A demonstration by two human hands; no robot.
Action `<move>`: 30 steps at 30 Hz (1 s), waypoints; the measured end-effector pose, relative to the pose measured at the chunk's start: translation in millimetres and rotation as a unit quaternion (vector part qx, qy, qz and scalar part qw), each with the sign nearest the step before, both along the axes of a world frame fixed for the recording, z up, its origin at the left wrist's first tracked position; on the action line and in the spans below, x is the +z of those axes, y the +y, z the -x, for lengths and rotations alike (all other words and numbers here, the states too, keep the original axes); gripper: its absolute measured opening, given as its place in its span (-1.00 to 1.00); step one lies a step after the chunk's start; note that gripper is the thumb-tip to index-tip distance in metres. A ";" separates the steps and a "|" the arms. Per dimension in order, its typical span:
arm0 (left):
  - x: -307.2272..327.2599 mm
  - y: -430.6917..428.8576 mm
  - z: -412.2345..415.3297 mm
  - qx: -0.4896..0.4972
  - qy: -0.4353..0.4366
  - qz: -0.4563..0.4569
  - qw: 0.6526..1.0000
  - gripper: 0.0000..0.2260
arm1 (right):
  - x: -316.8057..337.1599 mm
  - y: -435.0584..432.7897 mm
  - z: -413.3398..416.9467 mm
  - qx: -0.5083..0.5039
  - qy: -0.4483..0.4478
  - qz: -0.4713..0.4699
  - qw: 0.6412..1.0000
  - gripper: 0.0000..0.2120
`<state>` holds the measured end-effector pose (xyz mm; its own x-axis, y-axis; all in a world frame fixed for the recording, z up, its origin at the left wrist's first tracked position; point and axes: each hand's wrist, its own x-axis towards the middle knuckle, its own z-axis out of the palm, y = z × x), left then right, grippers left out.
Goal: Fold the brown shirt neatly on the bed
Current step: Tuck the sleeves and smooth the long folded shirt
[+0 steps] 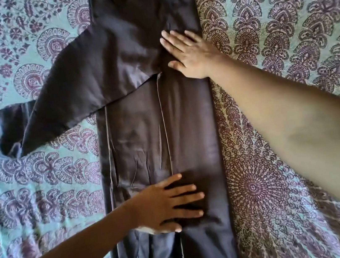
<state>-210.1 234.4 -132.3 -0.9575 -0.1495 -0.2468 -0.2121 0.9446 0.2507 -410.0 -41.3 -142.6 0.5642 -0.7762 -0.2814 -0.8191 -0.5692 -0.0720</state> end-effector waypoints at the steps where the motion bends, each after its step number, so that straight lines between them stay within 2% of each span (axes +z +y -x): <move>1: 3.8 9.3 -1.5 -0.002 -0.001 0.000 1.000 -0.54 | 2.9 3.2 -3.9 -0.014 0.007 -0.004 1.000 -0.43; 3: 13.8 10.4 1.9 0.077 0.013 0.011 0.997 -0.54 | 8.1 16.3 -11.1 -0.045 -0.017 -0.004 0.999 -0.42; 5: 22.5 -6.1 10.5 0.218 0.045 0.021 0.975 -0.57 | 12.6 42.5 -15.5 -0.050 -0.068 0.007 0.996 -0.43; 7: 24.7 -32.9 20.0 0.277 0.045 0.043 0.959 -0.57 | 15.7 75.1 -15.0 -0.043 -0.103 0.021 0.994 -0.45; 9: 20.5 -53.9 30.9 0.251 0.013 0.053 0.967 -0.54 | 14.6 103.3 -9.9 -0.055 -0.122 0.017 0.991 -0.46; 12: 0.5 -41.7 41.4 0.168 -0.013 0.072 0.983 -0.47 | 5.0 130.9 2.9 -0.058 -0.081 -0.010 0.995 -0.39; 15: -9.0 42.2 39.7 0.137 -0.021 0.032 0.990 -0.44 | -4.3 134.0 9.1 -0.054 -0.048 -0.009 0.997 -0.38; 18: 0.1 161.4 24.8 0.032 -0.042 -0.002 0.999 -0.44 | -5.1 133.2 5.6 -0.065 -0.033 -0.010 0.997 -0.43; 20: 8.1 211.4 19.8 -0.015 -0.048 -0.013 0.999 -0.45 | -1.7 134.4 3.3 -0.075 -0.022 -0.009 0.997 -0.43; 22: 16.7 212.6 28.1 -0.001 -0.042 -0.042 0.998 -0.47 | 4.2 141.9 1.7 -0.094 -0.026 -0.009 0.995 -0.42; 26: 20.3 117.3 55.3 0.177 0.033 0.008 0.984 -0.48 | 6.6 186.8 0.5 -0.089 -0.078 0.011 0.993 -0.43; 28: 11.9 68.0 58.0 0.225 0.013 0.038 0.973 -0.47 | 1.1 204.7 7.8 -0.087 -0.081 0.010 0.993 -0.43; 30: 2.1 54.2 57.7 0.204 -0.019 0.058 0.977 -0.46 | -3.6 210.2 16.2 -0.088 -0.071 0.009 0.994 -0.42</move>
